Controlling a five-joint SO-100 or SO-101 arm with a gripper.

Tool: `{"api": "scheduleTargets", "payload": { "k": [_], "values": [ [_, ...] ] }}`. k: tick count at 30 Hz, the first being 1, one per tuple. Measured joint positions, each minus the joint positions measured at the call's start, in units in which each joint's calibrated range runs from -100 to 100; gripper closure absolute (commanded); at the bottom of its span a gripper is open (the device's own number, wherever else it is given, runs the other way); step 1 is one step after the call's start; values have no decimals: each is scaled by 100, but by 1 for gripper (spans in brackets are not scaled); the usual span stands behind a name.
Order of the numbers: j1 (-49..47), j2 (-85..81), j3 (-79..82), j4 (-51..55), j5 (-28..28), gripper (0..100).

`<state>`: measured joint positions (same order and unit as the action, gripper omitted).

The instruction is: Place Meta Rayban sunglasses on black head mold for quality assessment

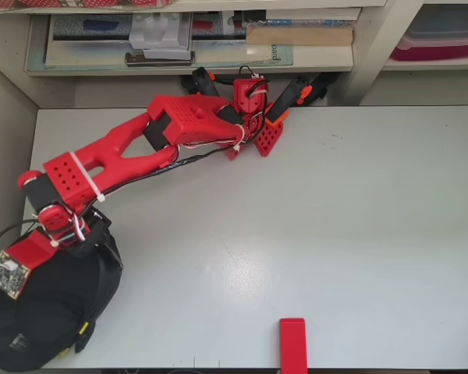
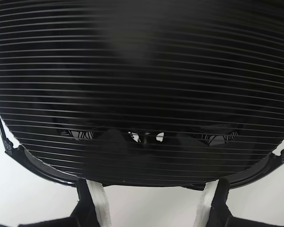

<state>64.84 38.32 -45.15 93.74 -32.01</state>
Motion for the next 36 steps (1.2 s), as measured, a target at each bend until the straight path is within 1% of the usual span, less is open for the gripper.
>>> {"api": "scheduleTargets", "payload": {
  "k": [4, 9, 14, 19, 23, 27, 32, 36],
  "values": [
    [0, 0, 0, 0, 0, 7],
    [0, 25, -135, 25, 153, 7],
    [169, -193, -117, 381, 287, 7],
    [327, -748, 541, 381, 324, 7],
    [253, -807, 1065, 381, 257, 7],
    [264, -807, 1182, 364, 208, 7],
    [84, -437, 1155, -85, 189, 7],
    [-42, 34, 821, -186, 165, 7]
  ]
}}
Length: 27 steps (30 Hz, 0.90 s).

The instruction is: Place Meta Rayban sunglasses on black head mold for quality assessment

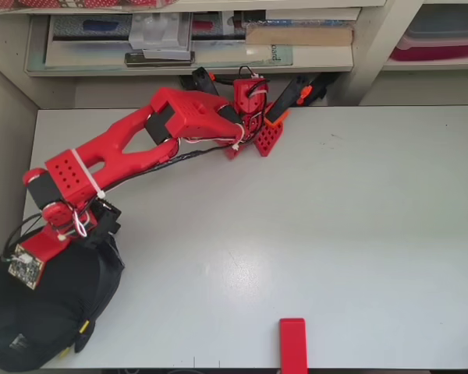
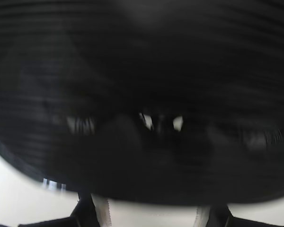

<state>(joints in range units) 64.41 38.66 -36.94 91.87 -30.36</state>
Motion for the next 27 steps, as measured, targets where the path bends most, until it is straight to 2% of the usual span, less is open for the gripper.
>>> {"api": "scheduleTargets", "payload": {
  "k": [11, 18, 27],
  "values": [
    [84, 429, -1019, 144, 6, 7],
    [127, 420, -1326, 567, 128, 7],
    [190, 0, -1344, 567, 171, 7]
  ]
}}
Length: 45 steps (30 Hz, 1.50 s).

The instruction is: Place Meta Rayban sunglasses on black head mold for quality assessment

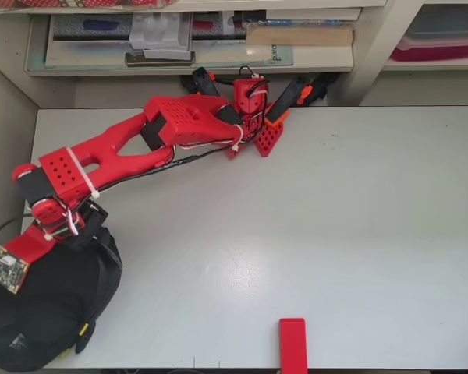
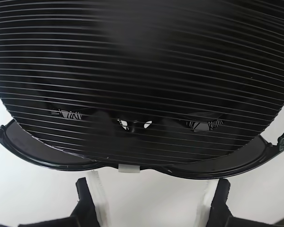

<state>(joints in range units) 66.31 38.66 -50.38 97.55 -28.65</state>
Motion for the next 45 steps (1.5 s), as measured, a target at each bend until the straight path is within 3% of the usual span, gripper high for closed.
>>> {"api": "scheduleTargets", "payload": {
  "k": [18, 26, 45],
  "values": [
    [116, -286, 0, 0, 159, 7],
    [370, -622, 938, 0, 134, 7],
    [-243, -630, 947, -8, -122, 7]
  ]
}}
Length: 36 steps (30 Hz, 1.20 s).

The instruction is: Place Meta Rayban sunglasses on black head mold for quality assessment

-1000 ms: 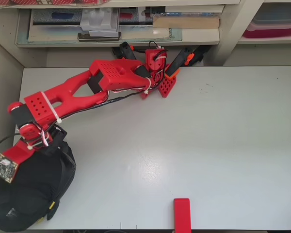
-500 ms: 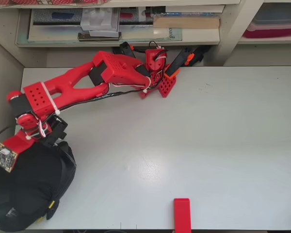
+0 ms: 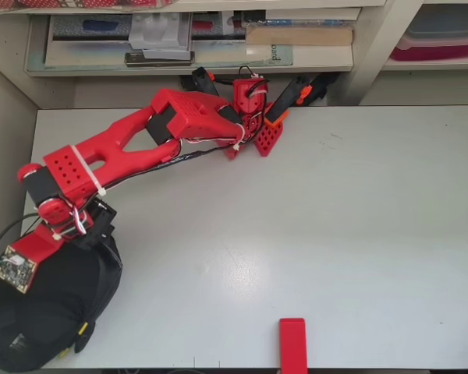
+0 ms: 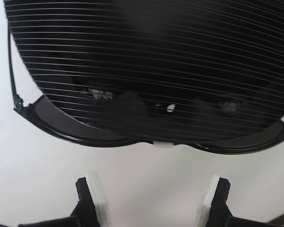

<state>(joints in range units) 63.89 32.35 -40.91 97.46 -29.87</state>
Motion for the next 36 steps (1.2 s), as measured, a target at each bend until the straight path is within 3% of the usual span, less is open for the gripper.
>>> {"api": "scheduleTargets", "payload": {
  "k": [36],
  "values": [
    [0, 353, 0, -432, -6, 7]
  ]
}}
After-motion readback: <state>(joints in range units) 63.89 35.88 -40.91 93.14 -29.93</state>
